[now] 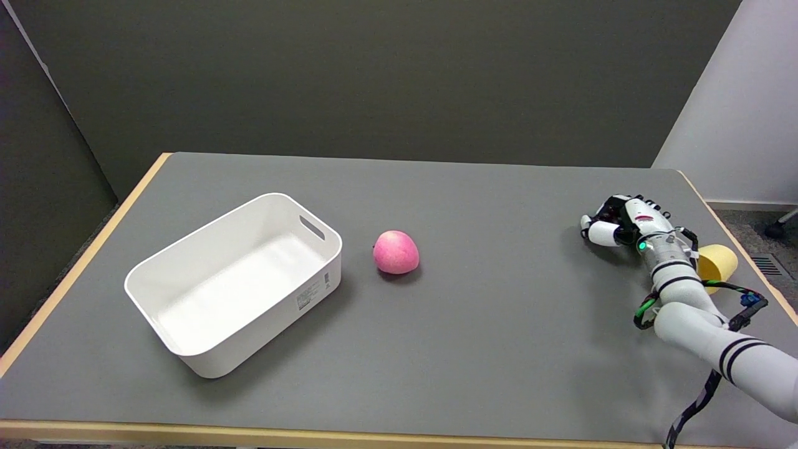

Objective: Pick up grapes.

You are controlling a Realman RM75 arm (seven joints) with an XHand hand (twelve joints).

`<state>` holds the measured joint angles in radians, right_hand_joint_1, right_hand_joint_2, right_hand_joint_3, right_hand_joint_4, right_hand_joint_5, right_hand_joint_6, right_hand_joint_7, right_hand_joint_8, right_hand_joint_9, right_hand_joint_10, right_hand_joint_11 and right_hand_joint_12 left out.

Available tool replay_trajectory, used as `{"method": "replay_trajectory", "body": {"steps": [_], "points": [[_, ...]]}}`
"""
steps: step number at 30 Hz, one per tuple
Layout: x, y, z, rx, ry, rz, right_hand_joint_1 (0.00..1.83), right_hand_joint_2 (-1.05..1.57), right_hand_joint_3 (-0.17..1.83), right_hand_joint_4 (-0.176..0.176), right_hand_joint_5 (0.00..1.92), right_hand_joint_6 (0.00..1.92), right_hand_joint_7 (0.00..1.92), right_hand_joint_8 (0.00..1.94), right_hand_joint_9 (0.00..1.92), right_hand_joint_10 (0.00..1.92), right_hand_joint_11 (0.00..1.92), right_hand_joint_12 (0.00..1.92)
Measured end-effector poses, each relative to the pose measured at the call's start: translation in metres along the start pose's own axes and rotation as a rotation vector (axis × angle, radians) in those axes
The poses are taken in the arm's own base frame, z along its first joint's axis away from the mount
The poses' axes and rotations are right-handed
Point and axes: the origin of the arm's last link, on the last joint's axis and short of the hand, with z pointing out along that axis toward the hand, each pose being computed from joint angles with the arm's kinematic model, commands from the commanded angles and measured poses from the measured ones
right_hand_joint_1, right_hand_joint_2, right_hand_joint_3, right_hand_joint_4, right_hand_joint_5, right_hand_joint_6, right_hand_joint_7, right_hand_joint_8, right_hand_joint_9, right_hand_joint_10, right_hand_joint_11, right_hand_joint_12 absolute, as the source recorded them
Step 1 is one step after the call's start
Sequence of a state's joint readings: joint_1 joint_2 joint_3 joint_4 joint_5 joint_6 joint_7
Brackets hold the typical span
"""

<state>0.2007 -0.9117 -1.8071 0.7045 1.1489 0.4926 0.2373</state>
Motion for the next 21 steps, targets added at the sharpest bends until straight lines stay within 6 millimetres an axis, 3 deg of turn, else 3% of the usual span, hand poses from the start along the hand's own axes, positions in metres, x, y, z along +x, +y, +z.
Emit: {"method": "replay_trajectory", "body": {"steps": [2,11,21], "points": [[-0.001,0.000,0.002,-0.005,-0.002,-0.002,0.80,0.81,0.68,-0.030,0.39,1.92,0.32,1.94,0.61,1.92,0.00,1.92],[0.001,-0.006,0.007,0.000,0.021,-0.003,0.76,0.75,0.75,-0.038,0.35,1.92,0.57,1.94,0.92,1.92,0.25,1.92],[0.024,-0.041,0.014,0.116,0.097,-0.003,0.76,0.77,0.69,-0.035,0.40,1.92,0.66,1.94,1.06,1.92,0.44,1.92]]}}
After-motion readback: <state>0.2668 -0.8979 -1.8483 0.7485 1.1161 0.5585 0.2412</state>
